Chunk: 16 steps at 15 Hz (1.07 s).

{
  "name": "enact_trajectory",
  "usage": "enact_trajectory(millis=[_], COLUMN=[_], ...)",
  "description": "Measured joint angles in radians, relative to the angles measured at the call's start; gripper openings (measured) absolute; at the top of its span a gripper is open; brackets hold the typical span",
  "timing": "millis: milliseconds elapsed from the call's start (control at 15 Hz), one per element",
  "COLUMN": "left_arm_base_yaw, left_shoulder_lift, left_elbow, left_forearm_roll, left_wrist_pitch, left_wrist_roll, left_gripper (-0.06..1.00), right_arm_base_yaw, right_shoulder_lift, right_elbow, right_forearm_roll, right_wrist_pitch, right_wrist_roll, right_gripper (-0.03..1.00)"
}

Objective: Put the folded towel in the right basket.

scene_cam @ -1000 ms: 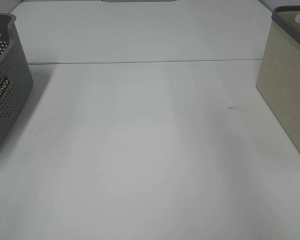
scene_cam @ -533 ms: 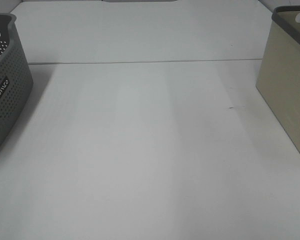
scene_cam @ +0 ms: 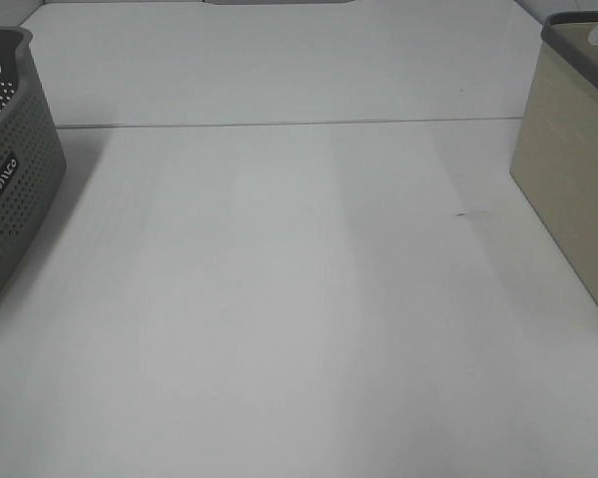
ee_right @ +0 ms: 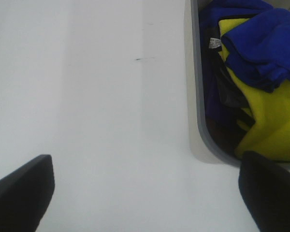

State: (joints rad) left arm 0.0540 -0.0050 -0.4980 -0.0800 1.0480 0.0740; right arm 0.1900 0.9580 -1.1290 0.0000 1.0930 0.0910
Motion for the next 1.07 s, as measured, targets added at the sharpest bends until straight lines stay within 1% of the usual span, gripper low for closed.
enact_trajectory(millis=[67,200,267,333,400,467,533,600,733,1067], left_arm_base_yaw=[0.000,0.000,0.000,0.000,0.000,0.000,0.000,0.000,0.000,0.000], left_shoulder_lift=[0.000,0.000,0.000,0.000,0.000,0.000,0.000,0.000,0.000,0.000], left_elbow=[0.000,0.000,0.000,0.000,0.000,0.000,0.000,0.000,0.000,0.000], left_forearm_roll=[0.000,0.000,0.000,0.000,0.000,0.000,0.000,0.000,0.000,0.000], left_wrist_pitch=[0.000,0.000,0.000,0.000,0.000,0.000,0.000,0.000,0.000,0.000], left_wrist_roll=[0.000,0.000,0.000,0.000,0.000,0.000,0.000,0.000,0.000,0.000], left_gripper=[0.99,0.99,0.99,0.99,0.99,0.99,0.99,0.99,0.99,0.99], right_arm_base_yaw=[0.000,0.000,0.000,0.000,0.000,0.000,0.000,0.000,0.000,0.000], right_shoulder_lift=[-0.119,-0.374,-0.477,-0.519,-0.615,-0.766,-0.826,-0.878,-0.944,-0.962], right_elbow=[0.096,0.264,0.334,0.359,0.419,0.518,0.561,0.597,0.622,0.625], right_forearm_roll=[0.010,0.016,0.016,0.016,0.016,0.016,0.016,0.016,0.016,0.021], right_wrist_pitch=[-0.021,-0.027,-0.027,-0.027,-0.028,-0.032,-0.035,-0.037,-0.036,-0.033], right_wrist_roll=[0.001,0.002,0.003,0.003,0.003,0.000,-0.001,-0.009,-0.020,-0.044], right_gripper=[0.99,0.99,0.99,0.99,0.99,0.99,0.99,0.99,0.99,0.99])
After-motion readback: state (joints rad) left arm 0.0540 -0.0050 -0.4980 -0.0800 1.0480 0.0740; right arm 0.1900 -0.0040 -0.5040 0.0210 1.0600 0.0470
